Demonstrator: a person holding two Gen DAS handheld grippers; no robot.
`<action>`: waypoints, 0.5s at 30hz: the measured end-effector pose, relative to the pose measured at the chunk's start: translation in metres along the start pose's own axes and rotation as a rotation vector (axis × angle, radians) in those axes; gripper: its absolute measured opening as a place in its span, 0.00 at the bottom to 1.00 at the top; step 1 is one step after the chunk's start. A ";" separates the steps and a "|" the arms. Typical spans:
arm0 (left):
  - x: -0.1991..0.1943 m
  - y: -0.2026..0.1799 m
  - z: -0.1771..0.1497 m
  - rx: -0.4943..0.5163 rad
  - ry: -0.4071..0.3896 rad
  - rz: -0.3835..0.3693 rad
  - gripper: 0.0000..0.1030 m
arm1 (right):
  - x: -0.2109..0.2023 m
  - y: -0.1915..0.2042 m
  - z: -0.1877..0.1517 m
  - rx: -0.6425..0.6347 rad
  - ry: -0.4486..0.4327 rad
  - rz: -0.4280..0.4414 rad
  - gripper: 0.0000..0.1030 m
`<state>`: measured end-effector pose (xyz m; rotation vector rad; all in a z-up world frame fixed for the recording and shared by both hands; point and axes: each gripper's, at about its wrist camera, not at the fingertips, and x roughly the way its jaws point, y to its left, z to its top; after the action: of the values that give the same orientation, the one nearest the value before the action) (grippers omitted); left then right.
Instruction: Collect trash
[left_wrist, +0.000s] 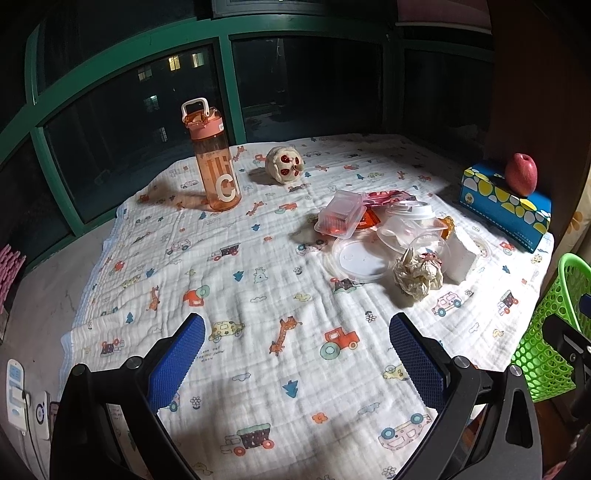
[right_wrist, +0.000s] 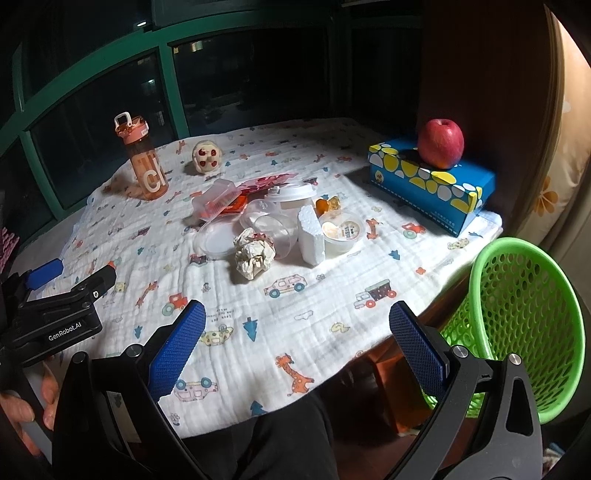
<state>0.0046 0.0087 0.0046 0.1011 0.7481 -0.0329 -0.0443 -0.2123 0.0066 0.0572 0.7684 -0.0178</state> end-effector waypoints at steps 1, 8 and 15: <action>0.000 0.000 0.000 0.000 0.000 0.002 0.94 | 0.000 0.000 0.000 -0.001 -0.001 -0.001 0.95; 0.000 0.000 0.003 0.000 -0.005 0.003 0.94 | -0.001 -0.001 0.002 -0.001 -0.004 -0.003 0.95; 0.000 0.000 0.004 0.001 -0.005 0.004 0.94 | -0.001 -0.002 0.003 0.000 -0.008 -0.006 0.95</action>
<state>0.0076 0.0079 0.0071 0.1028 0.7432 -0.0300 -0.0428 -0.2140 0.0094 0.0547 0.7607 -0.0234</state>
